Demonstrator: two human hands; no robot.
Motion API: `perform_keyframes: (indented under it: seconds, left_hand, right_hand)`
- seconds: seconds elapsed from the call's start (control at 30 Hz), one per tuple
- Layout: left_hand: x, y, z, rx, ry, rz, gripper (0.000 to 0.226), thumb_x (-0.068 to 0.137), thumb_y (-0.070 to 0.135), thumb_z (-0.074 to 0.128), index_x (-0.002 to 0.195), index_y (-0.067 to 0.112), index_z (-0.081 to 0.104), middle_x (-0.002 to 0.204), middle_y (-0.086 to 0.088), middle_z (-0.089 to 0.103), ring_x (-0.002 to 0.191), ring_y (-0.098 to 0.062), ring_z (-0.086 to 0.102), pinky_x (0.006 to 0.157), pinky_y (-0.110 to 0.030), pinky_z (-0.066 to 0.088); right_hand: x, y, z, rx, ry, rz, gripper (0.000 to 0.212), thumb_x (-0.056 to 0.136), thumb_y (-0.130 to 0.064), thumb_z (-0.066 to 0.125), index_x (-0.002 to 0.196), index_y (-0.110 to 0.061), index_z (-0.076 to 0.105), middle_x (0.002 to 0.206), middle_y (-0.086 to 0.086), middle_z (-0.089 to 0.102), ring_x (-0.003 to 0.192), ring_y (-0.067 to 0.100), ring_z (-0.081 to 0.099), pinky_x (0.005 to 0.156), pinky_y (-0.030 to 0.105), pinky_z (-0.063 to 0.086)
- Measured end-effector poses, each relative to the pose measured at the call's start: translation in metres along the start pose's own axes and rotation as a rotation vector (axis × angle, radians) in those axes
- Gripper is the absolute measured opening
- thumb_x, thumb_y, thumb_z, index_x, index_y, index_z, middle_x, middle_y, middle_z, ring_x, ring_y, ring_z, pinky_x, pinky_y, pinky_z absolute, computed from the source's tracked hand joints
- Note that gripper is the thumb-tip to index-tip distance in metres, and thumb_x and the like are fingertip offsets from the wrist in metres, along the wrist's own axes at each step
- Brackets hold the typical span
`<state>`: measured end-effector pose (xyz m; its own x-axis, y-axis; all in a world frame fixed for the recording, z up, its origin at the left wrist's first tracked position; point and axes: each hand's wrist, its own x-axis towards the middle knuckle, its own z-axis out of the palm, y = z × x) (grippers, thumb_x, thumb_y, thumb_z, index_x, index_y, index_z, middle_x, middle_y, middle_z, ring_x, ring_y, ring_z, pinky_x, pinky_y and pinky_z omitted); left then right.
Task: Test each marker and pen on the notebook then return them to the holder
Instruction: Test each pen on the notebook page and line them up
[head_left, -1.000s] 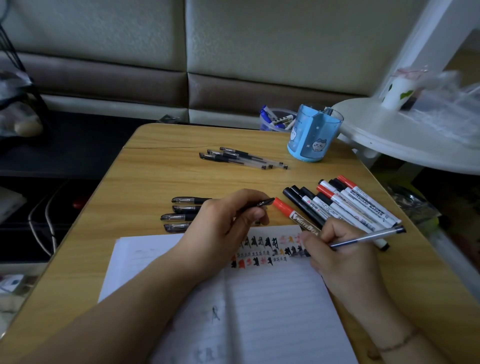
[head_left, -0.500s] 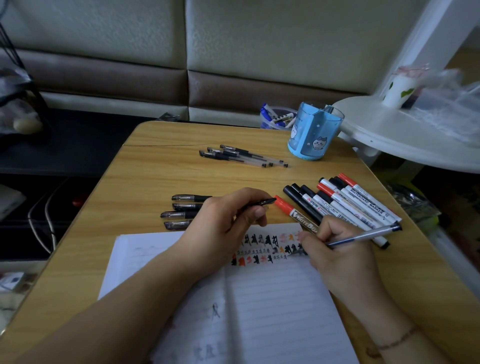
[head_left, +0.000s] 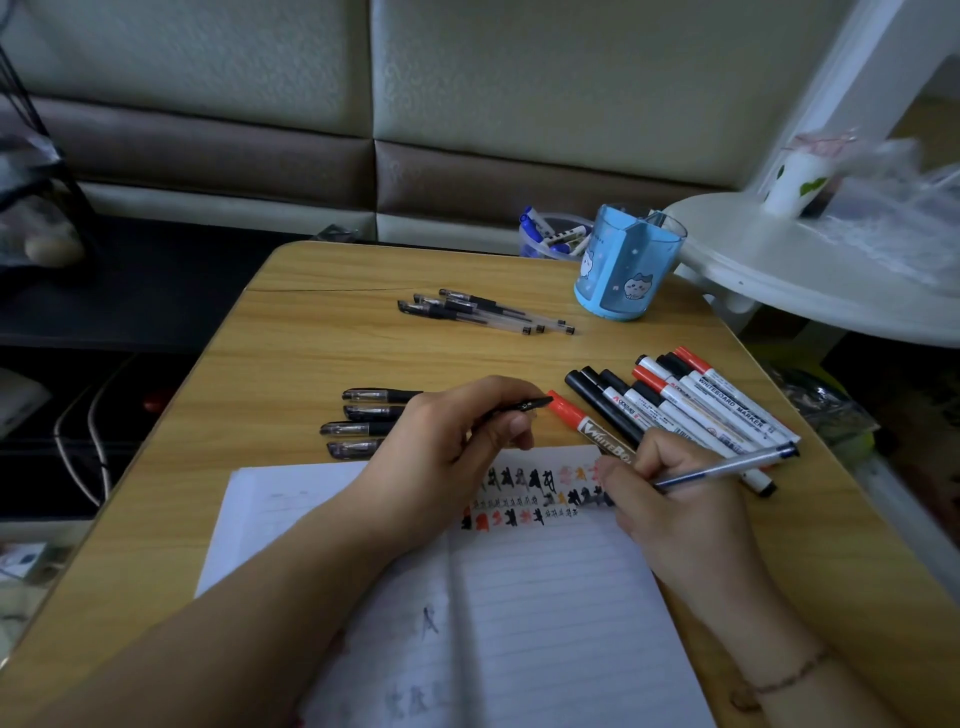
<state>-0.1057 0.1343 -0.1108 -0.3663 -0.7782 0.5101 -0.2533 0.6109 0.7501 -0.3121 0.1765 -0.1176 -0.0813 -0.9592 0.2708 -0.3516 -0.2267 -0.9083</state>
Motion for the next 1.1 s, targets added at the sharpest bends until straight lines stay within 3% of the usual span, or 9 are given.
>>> perform_keyframes:
  seconds: [0.2,0.3,0.4,0.53,0.67,0.8,0.9,0.97,1.1]
  left_hand:
    - [0.003,0.0,-0.003,0.114,0.045,0.101,0.02,0.097,0.01,0.056,0.112,0.014,0.069,0.095,0.007,0.068,0.089,-0.002,0.062,0.075,-0.011,0.044]
    - [0.002,0.0,-0.002,0.084,0.034,0.041,0.022,0.097,0.013,0.055,0.115,0.015,0.068,0.09,0.011,0.069,0.08,0.006,0.061,0.07,-0.006,0.042]
    - [0.001,0.0,-0.002,0.029,0.016,-0.013,0.023,0.097,0.014,0.056,0.115,0.024,0.065,0.085,0.016,0.07,0.069,0.004,0.06,0.065,-0.008,0.043]
    - [0.003,0.003,-0.003,0.031,-0.011,0.006,0.024,0.096,0.017,0.057,0.108,0.037,0.06,0.083,0.031,0.066,0.071,-0.004,0.063,0.066,-0.008,0.044]
    - [0.003,0.003,-0.002,0.018,-0.038,0.034,0.025,0.095,0.016,0.057,0.111,0.034,0.062,0.09,0.019,0.071,0.081,-0.005,0.067,0.071,-0.017,0.051]
    - [0.004,0.003,-0.002,0.07,-0.055,0.126,0.02,0.095,0.013,0.058,0.111,0.015,0.07,0.097,0.024,0.065,0.092,0.008,0.063,0.078,-0.007,0.044]
    - [0.004,0.004,-0.002,0.103,-0.092,0.178,0.021,0.094,0.009,0.059,0.111,0.012,0.07,0.099,0.01,0.071,0.092,-0.001,0.065,0.079,-0.02,0.051]
    - [0.004,0.006,-0.002,0.106,-0.103,0.193,0.023,0.094,0.006,0.059,0.113,0.013,0.07,0.094,0.003,0.072,0.085,-0.009,0.067,0.075,-0.028,0.053]
    - [0.004,0.008,-0.002,0.05,-0.109,0.203,0.027,0.093,0.001,0.06,0.115,0.013,0.07,0.082,0.004,0.067,0.067,-0.005,0.06,0.064,-0.018,0.049]
  right_hand:
    - [-0.003,-0.012,0.0,0.156,0.036,0.029,0.034,0.082,-0.018,0.07,0.055,-0.02,0.049,0.044,-0.001,0.044,0.038,0.012,0.037,0.04,0.022,0.032]
    - [-0.007,-0.023,-0.002,0.233,-0.014,-0.02,0.017,0.075,-0.02,0.075,0.073,-0.009,0.062,0.055,-0.003,0.063,0.046,0.005,0.054,0.044,0.015,0.042]
    - [-0.009,-0.025,-0.002,0.324,-0.14,-0.025,0.013,0.074,-0.023,0.07,0.084,-0.015,0.072,0.069,0.008,0.069,0.054,0.015,0.057,0.047,0.016,0.044]
    - [-0.009,-0.024,-0.001,0.407,-0.123,0.005,0.015,0.075,-0.006,0.058,0.089,-0.003,0.06,0.072,0.017,0.069,0.05,0.019,0.055,0.045,0.016,0.043]
    - [-0.008,-0.026,-0.001,0.423,-0.107,0.005,0.007,0.076,-0.005,0.058,0.083,-0.006,0.061,0.075,0.018,0.071,0.048,0.019,0.054,0.045,0.015,0.044]
    - [-0.009,-0.027,-0.001,0.367,-0.152,0.029,0.013,0.073,-0.022,0.069,0.084,-0.017,0.07,0.083,0.017,0.074,0.051,0.017,0.057,0.048,0.018,0.047]
    - [-0.009,-0.026,0.001,0.364,-0.181,0.081,0.016,0.071,-0.027,0.072,0.086,-0.02,0.073,0.086,0.016,0.075,0.05,0.017,0.058,0.05,0.02,0.049]
    - [-0.008,-0.026,0.001,0.378,-0.182,0.092,0.022,0.068,-0.034,0.075,0.086,-0.021,0.074,0.086,0.016,0.075,0.05,0.019,0.058,0.051,0.021,0.049]
    - [-0.009,-0.027,-0.001,0.385,-0.176,0.075,0.041,0.064,-0.054,0.08,0.089,-0.022,0.074,0.089,0.016,0.075,0.049,0.024,0.059,0.053,0.031,0.049]
